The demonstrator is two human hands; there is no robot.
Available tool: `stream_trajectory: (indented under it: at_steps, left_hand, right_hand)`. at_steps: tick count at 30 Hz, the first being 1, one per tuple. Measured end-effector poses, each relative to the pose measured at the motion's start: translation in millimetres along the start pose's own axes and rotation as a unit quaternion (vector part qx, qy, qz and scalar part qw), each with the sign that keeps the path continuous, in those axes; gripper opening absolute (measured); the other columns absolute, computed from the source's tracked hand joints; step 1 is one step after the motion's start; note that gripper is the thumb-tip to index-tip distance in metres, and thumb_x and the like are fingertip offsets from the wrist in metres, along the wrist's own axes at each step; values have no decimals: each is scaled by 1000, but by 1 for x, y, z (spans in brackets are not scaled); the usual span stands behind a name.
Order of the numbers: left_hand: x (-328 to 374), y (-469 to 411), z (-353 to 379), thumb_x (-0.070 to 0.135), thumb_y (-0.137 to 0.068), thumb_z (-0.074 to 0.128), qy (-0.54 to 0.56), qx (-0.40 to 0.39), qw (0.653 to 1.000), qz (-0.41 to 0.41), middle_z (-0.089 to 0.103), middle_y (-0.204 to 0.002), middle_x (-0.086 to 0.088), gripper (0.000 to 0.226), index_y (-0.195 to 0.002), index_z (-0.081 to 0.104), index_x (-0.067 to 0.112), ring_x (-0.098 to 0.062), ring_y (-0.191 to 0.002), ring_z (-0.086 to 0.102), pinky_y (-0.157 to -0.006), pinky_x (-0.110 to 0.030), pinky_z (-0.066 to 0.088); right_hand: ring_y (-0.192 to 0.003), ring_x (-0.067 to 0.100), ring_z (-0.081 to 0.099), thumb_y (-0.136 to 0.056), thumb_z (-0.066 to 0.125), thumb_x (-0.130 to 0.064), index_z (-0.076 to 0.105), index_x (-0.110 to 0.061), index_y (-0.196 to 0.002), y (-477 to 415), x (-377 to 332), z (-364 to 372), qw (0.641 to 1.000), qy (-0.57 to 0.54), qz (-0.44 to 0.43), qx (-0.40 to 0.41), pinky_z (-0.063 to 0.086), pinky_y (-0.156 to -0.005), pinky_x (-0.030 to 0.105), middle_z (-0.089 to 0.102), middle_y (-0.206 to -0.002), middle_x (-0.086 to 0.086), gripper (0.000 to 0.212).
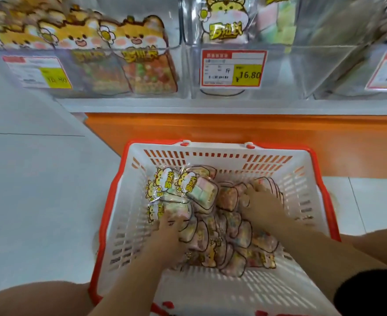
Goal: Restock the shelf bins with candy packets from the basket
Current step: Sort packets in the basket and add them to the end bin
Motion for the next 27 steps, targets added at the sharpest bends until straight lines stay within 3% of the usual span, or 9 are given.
stream_trajectory:
  at_steps: [3,7,11,14,16,19,23,25,27]
  left_hand:
    - [1,-3,2,50,-89,63,-2,16,1000,21,-14,-164,5,77,-151,18,50,-42,-150,13,-113,-51,37]
    - [-3,-9,6,48,-89,62,-11,29,999,20,-13,-164,5,79,-152,15,50,-39,-151,9,-112,-48,40]
    - [-4,-10,8,44,-87,63,-9,40,999,27,-10,-163,8,81,-151,15,51,-35,-150,14,-108,-44,44]
    - [-4,-9,0,34,-86,65,48,94,994,13,8,-159,2,68,-145,33,44,-30,-133,43,-99,-36,48]
    - [-7,-7,-12,28,-88,63,141,165,975,-57,22,-153,-1,52,-137,45,33,-27,-119,52,-94,-36,47]
    - [-18,-7,-24,31,-90,67,253,242,921,-169,33,-146,-11,59,-140,41,15,-30,-120,51,-95,-41,46]
    - [-27,-19,-20,24,-91,68,420,248,852,-192,39,-153,-15,80,-155,21,10,-34,-135,44,-110,-47,41]
    - [-30,-20,-22,25,-92,69,457,257,827,-202,46,-148,-16,77,-154,26,10,-34,-131,50,-106,-45,43]
    - [-31,-22,-24,23,-90,72,475,238,820,-212,54,-140,-16,70,-149,37,7,-33,-124,55,-99,-39,45]
  right_hand:
    - [-129,35,40,-86,57,-45,49,-23,-139,-10,-25,-6,995,25,5,97,42,-104,49,42,-142,11,57]
    - [-143,34,26,-89,56,-50,27,-25,-152,-27,-75,-3,990,-119,-78,2,34,-113,49,29,-155,7,73]
    - [-131,37,42,-86,53,-59,28,-24,-148,-37,-91,12,980,-183,-52,-57,44,-102,47,45,-144,10,76]
    - [-116,26,57,-81,63,-65,51,-25,-127,-33,-88,19,967,-227,-46,-103,48,-81,31,62,-119,1,62]
    - [-92,12,63,-82,73,-53,59,-33,-98,-29,-86,21,954,-262,-73,-129,41,-64,18,65,-93,-11,29]
    - [-74,-5,55,-83,77,-39,57,-39,-82,-25,-71,11,941,-320,-58,-95,36,-55,9,63,-84,-16,20]
    - [-71,0,53,-85,73,-32,57,-34,-94,-26,-45,-2,950,-309,-37,-21,39,-57,20,57,-77,-16,19]
    - [-81,9,61,-85,71,-33,62,-25,-108,-25,-40,-3,951,-306,-31,-34,52,-70,32,67,-89,-9,25]
    - [-88,17,64,-86,70,-33,63,-19,-110,-23,-40,-4,951,-306,-32,-42,54,-81,42,70,-99,2,29]
Point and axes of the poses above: each hand's wrist, its own y-axis away from the middle knuckle, its own z-axis out of the palm, x = y × z, the point moved 5 cm from there along -y, towards the middle knuckle
